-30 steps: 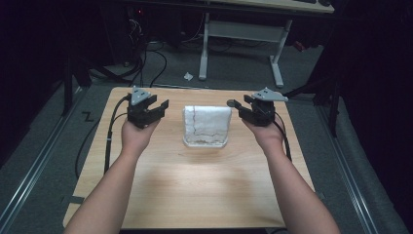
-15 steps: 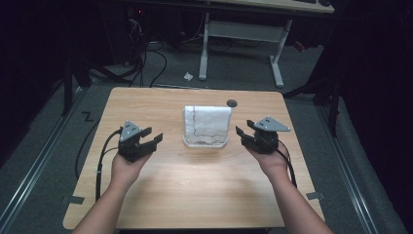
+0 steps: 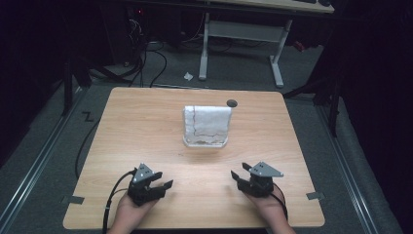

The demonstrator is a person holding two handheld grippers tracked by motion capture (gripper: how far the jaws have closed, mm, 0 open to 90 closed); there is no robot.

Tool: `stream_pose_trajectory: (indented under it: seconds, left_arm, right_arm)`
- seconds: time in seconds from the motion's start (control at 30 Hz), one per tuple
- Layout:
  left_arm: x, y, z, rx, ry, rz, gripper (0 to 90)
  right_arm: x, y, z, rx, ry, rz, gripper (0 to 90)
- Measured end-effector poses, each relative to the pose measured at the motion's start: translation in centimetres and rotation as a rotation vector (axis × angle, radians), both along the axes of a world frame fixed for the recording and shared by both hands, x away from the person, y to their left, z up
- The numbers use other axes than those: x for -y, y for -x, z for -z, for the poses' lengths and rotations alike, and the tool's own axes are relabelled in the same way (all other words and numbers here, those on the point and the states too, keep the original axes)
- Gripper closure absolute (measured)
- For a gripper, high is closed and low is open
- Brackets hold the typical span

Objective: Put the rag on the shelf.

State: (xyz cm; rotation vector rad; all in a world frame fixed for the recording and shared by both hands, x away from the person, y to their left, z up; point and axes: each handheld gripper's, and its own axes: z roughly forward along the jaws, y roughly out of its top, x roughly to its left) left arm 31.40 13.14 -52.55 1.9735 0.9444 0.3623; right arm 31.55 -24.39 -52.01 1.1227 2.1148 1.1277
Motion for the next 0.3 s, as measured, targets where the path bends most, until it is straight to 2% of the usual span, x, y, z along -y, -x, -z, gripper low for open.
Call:
stream_pose_trajectory:
  seconds: [0.03,0.1,0.17,0.23,0.3]
  left_arm:
    - [0.0,0.2,0.1,0.004,-0.020,-0.001,43.2]
    - [0.0,-0.1,0.4,-0.007,-0.054,-0.001,42.9]
    - [-0.3,-0.6,0.7,-0.038,-0.035,-0.012,42.1]
    - [-0.5,-0.8,0.9,-0.054,-0.012,-0.019,42.1]
    - [-0.6,-0.8,1.0,-0.046,-0.020,-0.020,39.2]
  right_arm:
    - [0.0,0.4,0.0,0.019,0.047,-0.006,42.3]
    - [0.5,0.7,0.5,0.006,0.032,0.013,42.9]
    - [0.7,0.1,1.0,-0.043,0.002,0.021,42.4]
    - [0.7,-0.3,1.1,-0.045,-0.002,0.031,42.4]
    - [0.6,-0.4,1.1,-0.045,-0.012,0.031,41.9]
